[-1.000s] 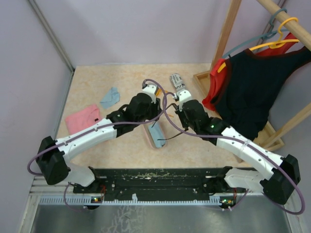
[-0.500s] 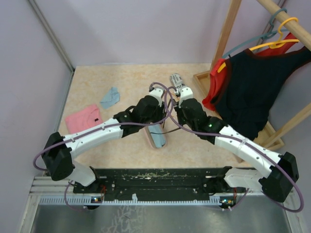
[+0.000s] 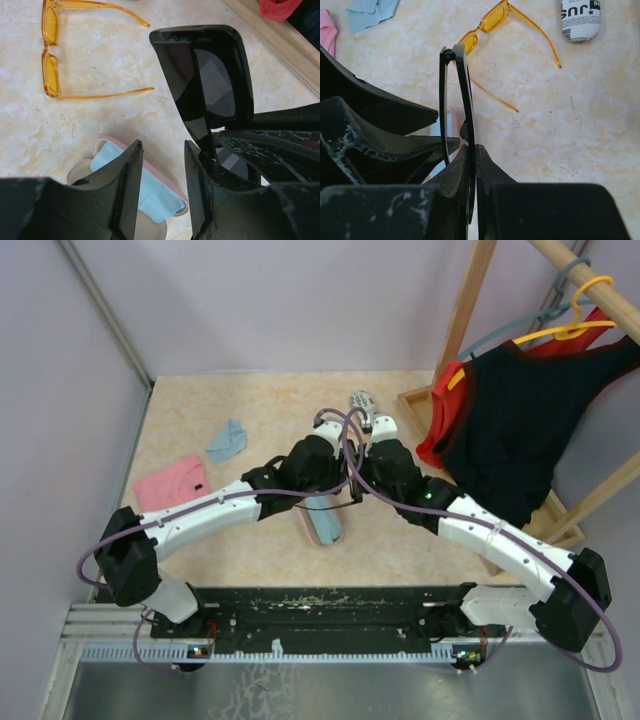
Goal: Organize the sunglasses
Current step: Fold the sunglasses.
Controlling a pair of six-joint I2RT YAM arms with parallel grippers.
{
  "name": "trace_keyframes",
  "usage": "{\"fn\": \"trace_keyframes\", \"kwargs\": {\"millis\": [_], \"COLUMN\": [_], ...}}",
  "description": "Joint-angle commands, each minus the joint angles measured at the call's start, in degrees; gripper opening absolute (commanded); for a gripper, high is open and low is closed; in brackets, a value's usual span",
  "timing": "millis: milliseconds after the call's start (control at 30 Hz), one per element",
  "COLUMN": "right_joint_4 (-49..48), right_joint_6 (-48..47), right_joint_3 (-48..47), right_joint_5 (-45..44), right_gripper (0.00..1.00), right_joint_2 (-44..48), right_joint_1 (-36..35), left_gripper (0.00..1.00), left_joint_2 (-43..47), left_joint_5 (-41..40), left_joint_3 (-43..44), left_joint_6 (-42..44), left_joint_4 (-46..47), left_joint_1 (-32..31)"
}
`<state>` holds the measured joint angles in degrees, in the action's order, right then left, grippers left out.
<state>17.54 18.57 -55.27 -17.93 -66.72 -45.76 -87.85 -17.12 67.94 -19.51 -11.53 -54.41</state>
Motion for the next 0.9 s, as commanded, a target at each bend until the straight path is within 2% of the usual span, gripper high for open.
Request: {"fn": "trace_keyframes", "kwargs": {"millis": [0, 200, 433, 633, 767, 867], "right_joint_4": [-4.73, -6.36, 0.17, 0.28, 0.4, 1.36], "right_joint_6": [3.6, 5.46, 3.69, 4.04, 4.19, 3.74], "right_joint_3": [-3.12, -1.93, -1.48, -2.49, -7.5, -12.11], "right_joint_5": [3.58, 5.84, -7.01, -10.79, -12.63, -12.06], "right_gripper": [0.0, 0.0, 0.0, 0.0, 0.0, 0.0], "right_joint_2": [-0.34, -0.13, -0.04, -0.33, -2.12, -4.29], "right_joint_1": [-1.09, -1.09, 0.58, 8.58, 11.11, 12.2], "left_gripper": [0.46, 0.46, 0.5, 0.51, 0.45, 0.35], "left_joint_2": [-0.97, -1.15, 4.92, 13.1, 17.23, 18.63], "left_joint_5": [0.58, 0.16, -6.76, -9.13, -4.68, -0.77], "left_joint_3": [2.28, 2.37, 1.23, -1.01, -4.72, -7.43], "left_joint_6": [-0.47, -0.03, 4.06, 7.68, 9.26, 9.68], "left_joint_4": [1.98, 2.69, 1.68, 0.83, 2.47, 3.61], "left_joint_1": [-0.61, -0.61, -0.57, -0.56, -0.61, -0.63]}}
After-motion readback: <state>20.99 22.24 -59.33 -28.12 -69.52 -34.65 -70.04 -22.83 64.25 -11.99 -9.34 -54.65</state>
